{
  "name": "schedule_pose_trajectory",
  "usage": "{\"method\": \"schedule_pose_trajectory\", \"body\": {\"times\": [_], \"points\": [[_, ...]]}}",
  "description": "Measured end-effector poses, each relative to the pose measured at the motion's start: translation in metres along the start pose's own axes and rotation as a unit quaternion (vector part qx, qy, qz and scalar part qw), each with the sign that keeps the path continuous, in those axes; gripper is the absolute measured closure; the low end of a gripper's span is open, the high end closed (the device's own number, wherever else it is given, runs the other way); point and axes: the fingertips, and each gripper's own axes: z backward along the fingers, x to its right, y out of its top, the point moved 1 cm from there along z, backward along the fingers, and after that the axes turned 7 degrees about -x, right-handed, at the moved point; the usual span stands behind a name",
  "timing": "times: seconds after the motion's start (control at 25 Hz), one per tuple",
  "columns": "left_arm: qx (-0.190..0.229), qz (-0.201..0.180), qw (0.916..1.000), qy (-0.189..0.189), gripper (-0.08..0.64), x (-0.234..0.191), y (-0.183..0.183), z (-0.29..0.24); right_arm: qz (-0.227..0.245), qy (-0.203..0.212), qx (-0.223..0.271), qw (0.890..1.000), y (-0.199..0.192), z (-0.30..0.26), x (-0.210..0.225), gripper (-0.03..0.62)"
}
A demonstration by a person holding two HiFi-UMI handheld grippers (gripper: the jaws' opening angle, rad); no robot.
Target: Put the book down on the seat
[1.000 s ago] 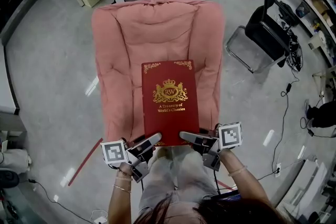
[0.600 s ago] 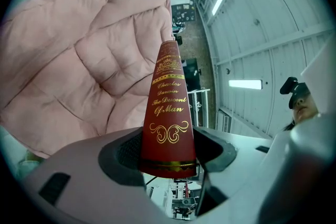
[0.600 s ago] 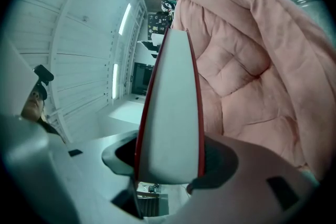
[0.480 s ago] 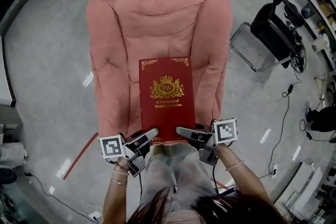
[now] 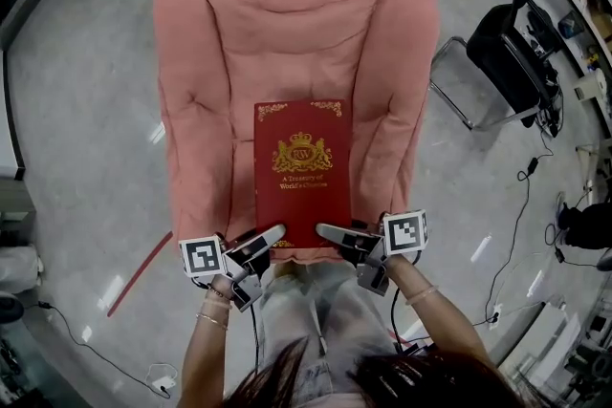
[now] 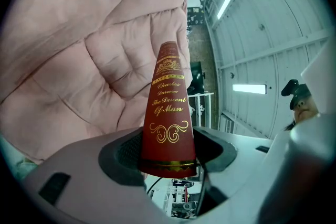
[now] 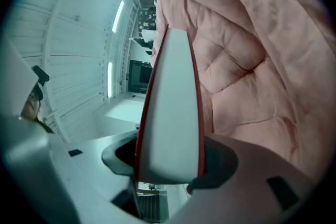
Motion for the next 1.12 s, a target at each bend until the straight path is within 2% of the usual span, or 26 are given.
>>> {"method": "schedule_pose_trajectory", "body": {"times": [0.12, 0.36, 0.52, 0.88, 1.12], "points": [[0.003, 0.004, 1.0000, -0.004, 0.298, -0.010, 0.010, 0.000, 0.010, -0.012, -0.005, 1.000, 0.009, -0.008, 0.010, 0.327], [0.008, 0.003, 0.9999, -0.006, 0.298, -0.022, 0.011, 0.002, 0.005, -0.009, -0.008, 1.000, 0.006, -0.015, 0.020, 0.327], [0.009, 0.005, 0.9999, 0.002, 0.298, -0.034, 0.013, -0.002, 0.018, -0.009, -0.009, 1.000, 0.009, -0.016, 0.033, 0.327], [0.011, 0.030, 0.9995, 0.005, 0.298, -0.065, 0.005, -0.001, -0.022, -0.001, -0.005, 1.000, -0.005, -0.027, 0.063, 0.327], [0.010, 0.044, 0.9989, 0.012, 0.298, -0.082, 0.002, -0.004, -0.024, -0.005, -0.016, 1.000, -0.008, -0.030, 0.081, 0.325]]}}
